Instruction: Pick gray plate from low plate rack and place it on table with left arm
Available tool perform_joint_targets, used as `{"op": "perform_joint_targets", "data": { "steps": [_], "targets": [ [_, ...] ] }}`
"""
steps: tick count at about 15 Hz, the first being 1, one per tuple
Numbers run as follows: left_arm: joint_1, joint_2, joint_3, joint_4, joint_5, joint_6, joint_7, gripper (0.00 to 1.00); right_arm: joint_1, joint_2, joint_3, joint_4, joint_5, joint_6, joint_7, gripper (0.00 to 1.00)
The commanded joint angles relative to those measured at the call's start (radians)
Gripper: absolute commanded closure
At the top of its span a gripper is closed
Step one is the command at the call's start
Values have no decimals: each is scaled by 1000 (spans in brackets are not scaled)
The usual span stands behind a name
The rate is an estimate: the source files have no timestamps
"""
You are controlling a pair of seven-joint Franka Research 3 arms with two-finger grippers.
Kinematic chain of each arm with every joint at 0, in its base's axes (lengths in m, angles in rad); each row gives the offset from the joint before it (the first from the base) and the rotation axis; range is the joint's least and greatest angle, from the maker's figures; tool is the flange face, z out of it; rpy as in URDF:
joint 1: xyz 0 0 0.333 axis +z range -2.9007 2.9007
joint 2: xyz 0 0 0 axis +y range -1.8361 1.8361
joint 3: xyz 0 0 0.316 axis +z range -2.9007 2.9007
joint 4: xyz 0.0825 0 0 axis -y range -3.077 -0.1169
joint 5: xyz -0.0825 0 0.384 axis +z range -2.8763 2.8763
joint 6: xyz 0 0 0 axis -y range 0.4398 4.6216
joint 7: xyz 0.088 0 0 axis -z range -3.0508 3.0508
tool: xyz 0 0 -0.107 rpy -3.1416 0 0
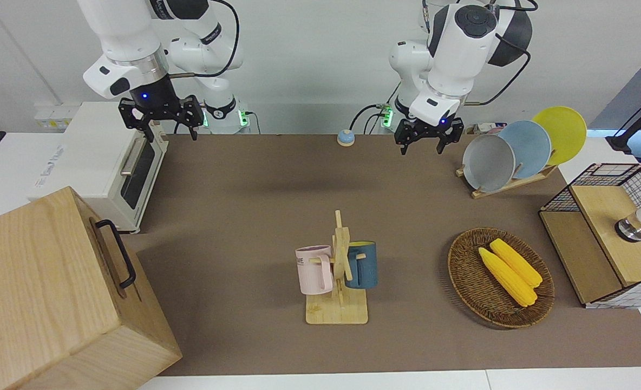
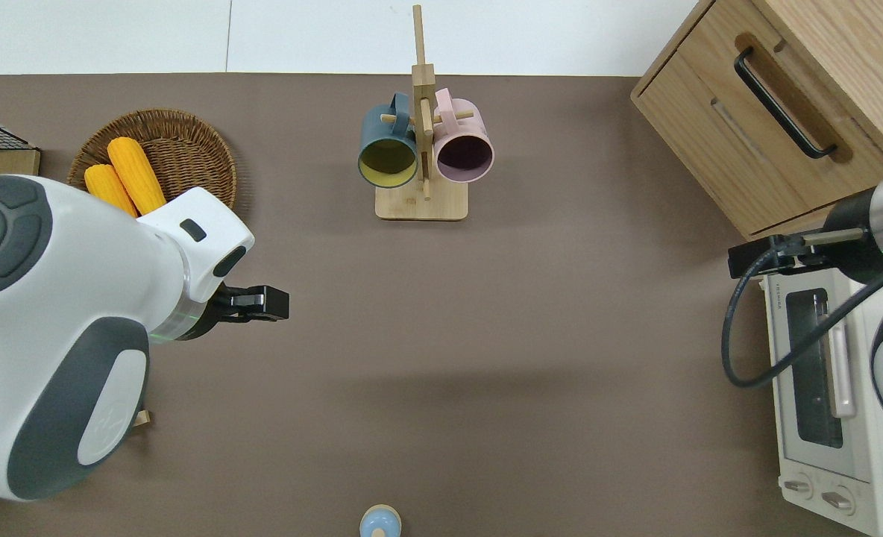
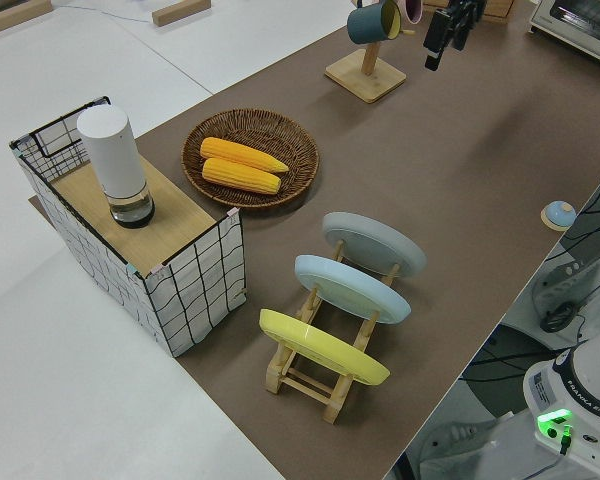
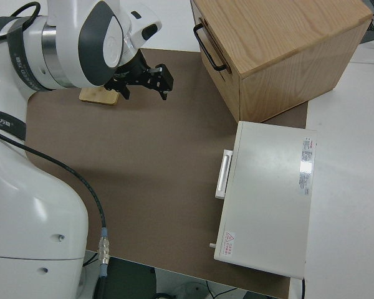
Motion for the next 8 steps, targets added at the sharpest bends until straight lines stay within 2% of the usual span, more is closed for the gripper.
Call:
{"op": "perform_joint_targets", "data": {
  "steps": [1, 5, 8],
  "targets": [
    [0, 8, 3, 25, -6, -21, 43, 0, -22, 9, 21, 21, -3, -16, 13, 17],
    [9, -2, 21, 25, -6, -30, 52, 9, -22, 9, 21, 20, -3, -16, 13, 17],
    [11, -6, 55, 25, -6, -44, 124, 9, -22, 9, 21, 20, -3, -16, 13, 17]
  ]
}}
